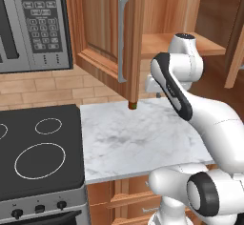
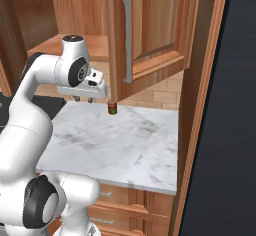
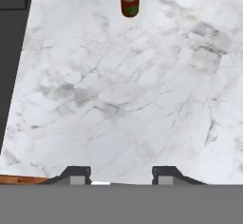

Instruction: Close all open cabinet doors.

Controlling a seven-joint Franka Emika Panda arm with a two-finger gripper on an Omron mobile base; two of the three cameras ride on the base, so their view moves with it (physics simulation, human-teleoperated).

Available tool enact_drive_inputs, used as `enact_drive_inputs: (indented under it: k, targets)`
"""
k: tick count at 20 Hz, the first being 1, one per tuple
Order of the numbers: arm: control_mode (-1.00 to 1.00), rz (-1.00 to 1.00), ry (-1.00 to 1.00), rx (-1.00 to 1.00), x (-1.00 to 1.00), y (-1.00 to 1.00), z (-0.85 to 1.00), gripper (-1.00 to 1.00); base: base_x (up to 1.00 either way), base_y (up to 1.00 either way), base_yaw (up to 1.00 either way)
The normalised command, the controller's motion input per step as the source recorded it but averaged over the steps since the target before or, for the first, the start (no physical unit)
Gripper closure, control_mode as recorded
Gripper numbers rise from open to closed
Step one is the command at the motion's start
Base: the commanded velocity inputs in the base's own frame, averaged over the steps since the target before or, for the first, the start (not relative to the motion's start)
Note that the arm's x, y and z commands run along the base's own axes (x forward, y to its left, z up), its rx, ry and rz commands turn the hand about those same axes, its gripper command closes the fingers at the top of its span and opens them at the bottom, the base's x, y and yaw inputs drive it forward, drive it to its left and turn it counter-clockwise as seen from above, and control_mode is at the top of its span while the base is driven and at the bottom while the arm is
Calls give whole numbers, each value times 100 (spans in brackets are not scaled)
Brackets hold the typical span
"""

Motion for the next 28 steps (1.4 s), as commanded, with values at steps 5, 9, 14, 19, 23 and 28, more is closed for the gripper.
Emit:
enact_drive_inputs:
  k: [5,9,14,19,23,28]
  targets:
    - [-100,0,0,0,-6,4,-7,-100,0,0,0]
    - [-100,0,-28,-1,-75,2,-30,-100,0,0,0]
    - [-100,0,-42,-8,-79,0,-8,-100,0,0,0]
    - [-100,0,-35,-11,-59,0,0,-100,0,0,0]
    - [-100,0,-31,-9,-43,-30,4,-100,0,0,0]
    - [-100,1,-33,-6,-37,-54,9,-100,0,0,0]
